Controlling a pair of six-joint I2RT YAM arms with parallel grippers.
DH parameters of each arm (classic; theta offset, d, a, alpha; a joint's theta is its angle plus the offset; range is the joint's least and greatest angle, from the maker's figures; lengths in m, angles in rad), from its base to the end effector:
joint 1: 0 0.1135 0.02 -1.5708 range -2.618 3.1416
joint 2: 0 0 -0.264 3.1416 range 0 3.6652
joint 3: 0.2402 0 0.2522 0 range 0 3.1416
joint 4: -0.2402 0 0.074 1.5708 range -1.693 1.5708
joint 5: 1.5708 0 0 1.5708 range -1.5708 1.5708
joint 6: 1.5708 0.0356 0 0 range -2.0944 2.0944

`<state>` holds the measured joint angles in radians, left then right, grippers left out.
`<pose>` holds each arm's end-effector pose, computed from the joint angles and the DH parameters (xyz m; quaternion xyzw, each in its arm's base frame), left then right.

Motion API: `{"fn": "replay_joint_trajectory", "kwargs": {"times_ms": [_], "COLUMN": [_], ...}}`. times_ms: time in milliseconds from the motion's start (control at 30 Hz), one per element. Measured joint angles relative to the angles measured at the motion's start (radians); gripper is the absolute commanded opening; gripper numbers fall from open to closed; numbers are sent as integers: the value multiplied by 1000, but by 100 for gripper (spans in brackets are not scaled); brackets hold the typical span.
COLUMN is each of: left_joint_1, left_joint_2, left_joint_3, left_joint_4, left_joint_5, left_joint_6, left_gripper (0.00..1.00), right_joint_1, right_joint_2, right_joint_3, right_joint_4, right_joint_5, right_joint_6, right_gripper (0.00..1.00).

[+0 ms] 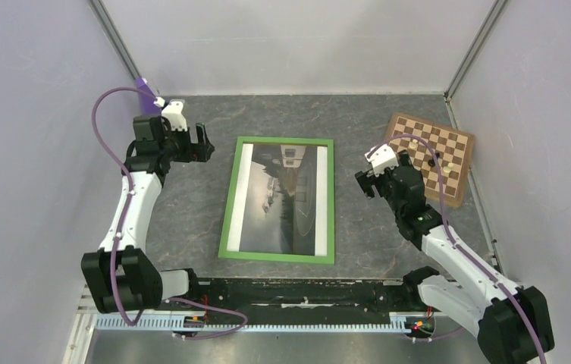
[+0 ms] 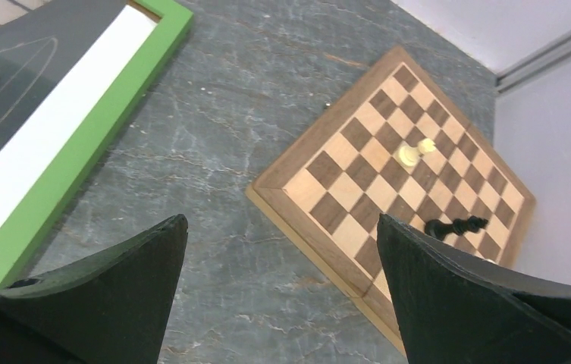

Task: Put the photo into the frame

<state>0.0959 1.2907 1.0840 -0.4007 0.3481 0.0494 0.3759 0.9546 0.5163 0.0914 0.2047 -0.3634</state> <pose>0.2872 0.0154 0.3143 0.0599 0.8744 -0.1199 0.4662 0.2046 0.0730 0.2423 -0.2394 0.7805 -0.0801 0.5720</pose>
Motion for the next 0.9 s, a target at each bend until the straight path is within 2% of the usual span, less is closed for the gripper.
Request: {"fn": "replay_joint_trajectory", "kwargs": {"times_ms": [367,900], "left_joint_1": [0,5], "left_joint_2": [-228,-231], "left_joint_3": [-156,-180], "left_joint_4": [100,167], "left_joint_5": [24,28], "left_joint_6": [0,-1], "left_gripper": [100,100], "right_joint_1": [-68,-118], "right_joint_2": [-95,-116], "right_joint_3": [-37,-37], "right_joint_4": [36,51], "right_joint_5": [50,60], "right_joint_6": [-7,-3], "right_gripper": [98,98]}}
